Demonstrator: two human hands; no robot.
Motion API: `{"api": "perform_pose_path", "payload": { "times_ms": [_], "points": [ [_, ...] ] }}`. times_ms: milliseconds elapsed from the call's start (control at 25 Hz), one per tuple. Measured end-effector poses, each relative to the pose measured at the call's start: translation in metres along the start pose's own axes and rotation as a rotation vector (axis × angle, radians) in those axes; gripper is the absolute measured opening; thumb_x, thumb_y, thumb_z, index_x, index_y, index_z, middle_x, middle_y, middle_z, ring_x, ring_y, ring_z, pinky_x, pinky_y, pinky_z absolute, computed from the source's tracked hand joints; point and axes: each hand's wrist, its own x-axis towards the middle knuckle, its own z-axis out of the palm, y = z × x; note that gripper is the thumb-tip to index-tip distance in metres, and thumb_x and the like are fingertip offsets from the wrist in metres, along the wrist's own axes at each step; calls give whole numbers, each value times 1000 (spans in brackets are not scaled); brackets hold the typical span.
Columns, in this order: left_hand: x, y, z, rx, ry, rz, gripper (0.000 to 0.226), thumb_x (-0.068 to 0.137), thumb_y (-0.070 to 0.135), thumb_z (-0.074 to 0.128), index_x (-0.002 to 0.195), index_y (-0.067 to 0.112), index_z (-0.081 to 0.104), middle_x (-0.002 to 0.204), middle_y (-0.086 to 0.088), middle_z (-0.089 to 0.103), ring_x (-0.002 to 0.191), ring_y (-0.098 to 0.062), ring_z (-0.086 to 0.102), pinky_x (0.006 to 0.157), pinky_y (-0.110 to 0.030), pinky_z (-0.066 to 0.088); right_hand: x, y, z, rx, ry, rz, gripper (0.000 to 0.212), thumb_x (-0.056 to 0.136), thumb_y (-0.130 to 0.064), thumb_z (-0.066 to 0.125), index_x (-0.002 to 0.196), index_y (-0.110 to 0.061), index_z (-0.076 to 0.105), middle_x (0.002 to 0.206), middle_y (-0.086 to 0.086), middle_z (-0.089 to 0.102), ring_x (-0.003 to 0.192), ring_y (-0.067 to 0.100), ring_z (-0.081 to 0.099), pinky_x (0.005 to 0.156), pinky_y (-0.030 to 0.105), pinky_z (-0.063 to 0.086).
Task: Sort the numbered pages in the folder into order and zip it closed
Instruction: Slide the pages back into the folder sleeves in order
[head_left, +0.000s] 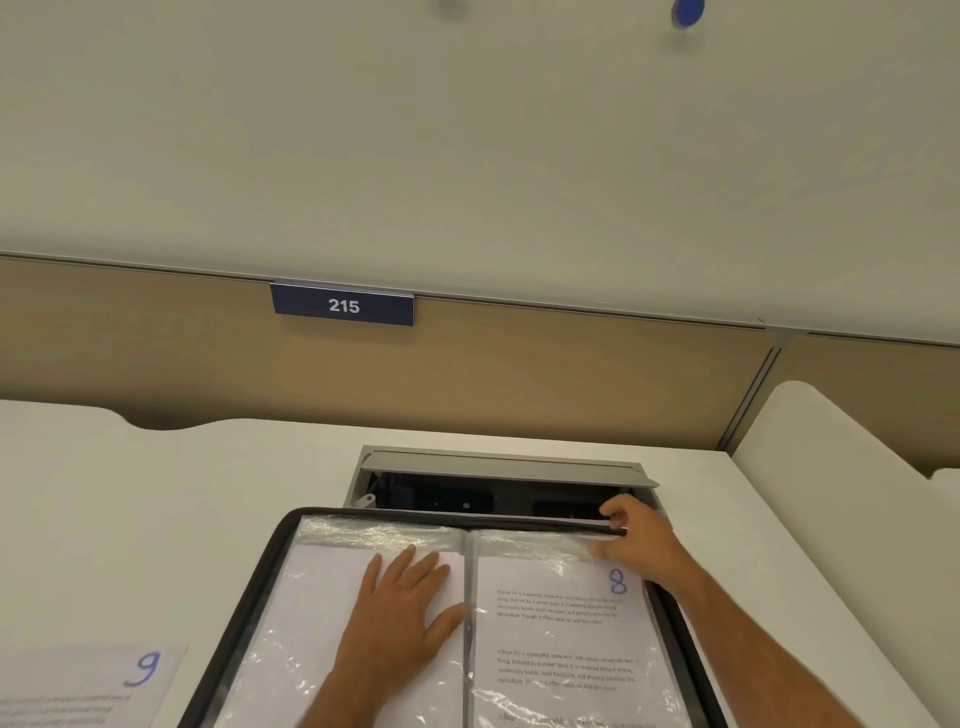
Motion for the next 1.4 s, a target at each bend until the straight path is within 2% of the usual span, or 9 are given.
{"api": "perform_pose_path", "payload": {
  "times_ms": [120,240,520,760,1120,1200,1240,1320,1400],
  "points": [
    [-7,-4,-1,71,26,24,87,86,87,8,150,37,40,160,15,28,151,-16,24,123,-41,-9,-13,16,-1,177,13,161,59,77,-25,86,122,-25,47,117,5,61,104,25,66,83,35,60],
    [-15,-8,0,64,-218,29,71,89,83,30,125,35,69,135,9,63,122,-19,63,114,-38,7,-27,26,-3,277,-22,263,55,76,-24,87,119,-21,52,115,9,66,98,29,69,82,46,62],
    [-43,-26,5,126,-155,22,74,86,84,33,125,32,69,134,5,64,120,-20,64,112,-39,8,-79,43,1,352,-147,367,36,77,-15,83,106,-4,64,92,11,77,86,31,75,81,51,61],
    [-76,-39,1,162,-183,2,76,84,87,32,124,33,69,133,4,65,119,-21,65,112,-38,8,-119,41,8,352,-197,378,30,80,-1,76,108,-6,67,99,6,78,90,26,75,80,41,62],
    [-112,-61,-1,126,-202,12,82,81,89,36,138,35,58,142,0,58,142,-22,21,116,-43,3,-160,-1,-13,525,-75,314,21,86,5,70,107,2,69,93,15,77,84,33,76,83,52,60],
    [-116,-60,-7,135,-243,-2,82,82,90,33,137,36,58,142,0,58,143,-24,23,119,-41,-6,-166,-23,-21,558,-69,286,20,87,4,69,107,3,68,93,16,77,83,34,76,80,51,61],
    [-118,-58,-16,151,-234,-8,84,82,91,30,141,36,54,148,0,52,145,-25,24,119,-39,-16,-168,-36,-25,567,-71,270,20,88,3,68,107,2,68,93,16,77,83,35,76,79,51,61],
    [-116,-51,-32,95,-150,-30,94,81,92,26,157,36,24,166,2,11,154,-22,-1,107,-37,-35,-171,-63,-29,588,-83,232,21,87,3,69,108,1,69,95,16,77,85,35,76,83,54,60],
    [-107,-34,-52,-54,-217,-84,100,81,89,30,160,31,8,167,6,-5,154,-19,-6,116,-44,-21,-172,-93,-27,598,-102,191,21,86,3,70,107,-1,70,97,17,77,86,35,75,86,56,59]
  ]
}}
